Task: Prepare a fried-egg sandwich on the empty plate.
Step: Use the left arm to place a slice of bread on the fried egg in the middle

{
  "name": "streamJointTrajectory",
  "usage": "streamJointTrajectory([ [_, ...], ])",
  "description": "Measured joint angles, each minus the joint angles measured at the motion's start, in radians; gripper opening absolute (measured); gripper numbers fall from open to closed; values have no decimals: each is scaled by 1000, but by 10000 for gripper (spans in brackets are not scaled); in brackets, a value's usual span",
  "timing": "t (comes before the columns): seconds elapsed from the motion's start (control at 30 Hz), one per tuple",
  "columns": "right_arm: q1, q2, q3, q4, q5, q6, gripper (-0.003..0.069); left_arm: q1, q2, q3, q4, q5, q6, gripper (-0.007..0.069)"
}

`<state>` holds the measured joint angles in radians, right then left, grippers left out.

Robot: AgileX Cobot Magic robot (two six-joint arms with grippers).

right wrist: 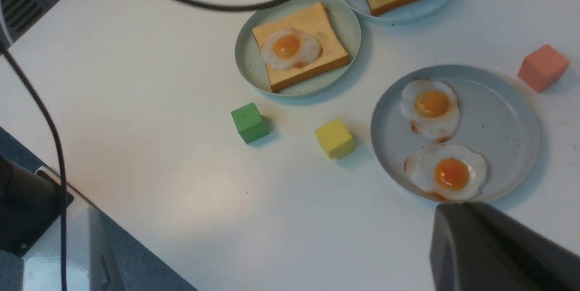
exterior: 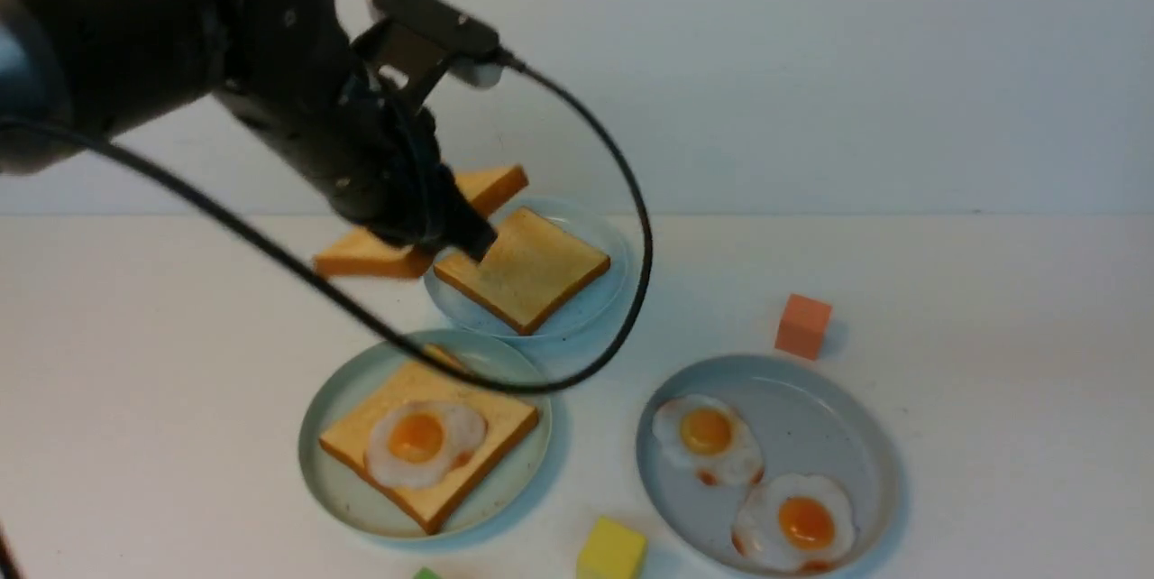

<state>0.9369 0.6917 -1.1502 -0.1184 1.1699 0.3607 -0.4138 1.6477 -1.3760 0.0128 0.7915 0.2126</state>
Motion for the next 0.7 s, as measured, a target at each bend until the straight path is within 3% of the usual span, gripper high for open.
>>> streamJointTrajectory([
  [0.13, 0, 0, 0, 0, -2, -19, 40, -47, -80, 229, 47, -100, -13, -12],
  [0.27, 0, 0, 0, 0, -15, -21, 43, -107, -80, 312, 106, -183, -65, -12],
  [0.43, 0, 0, 0, 1, -21, -22, 43, -135, -31, 319, 185, -172, -152, -13],
  [0.7, 0, 0, 0, 1, -21, -22, 43, -136, 31, 320, 204, -199, -166, -13],
])
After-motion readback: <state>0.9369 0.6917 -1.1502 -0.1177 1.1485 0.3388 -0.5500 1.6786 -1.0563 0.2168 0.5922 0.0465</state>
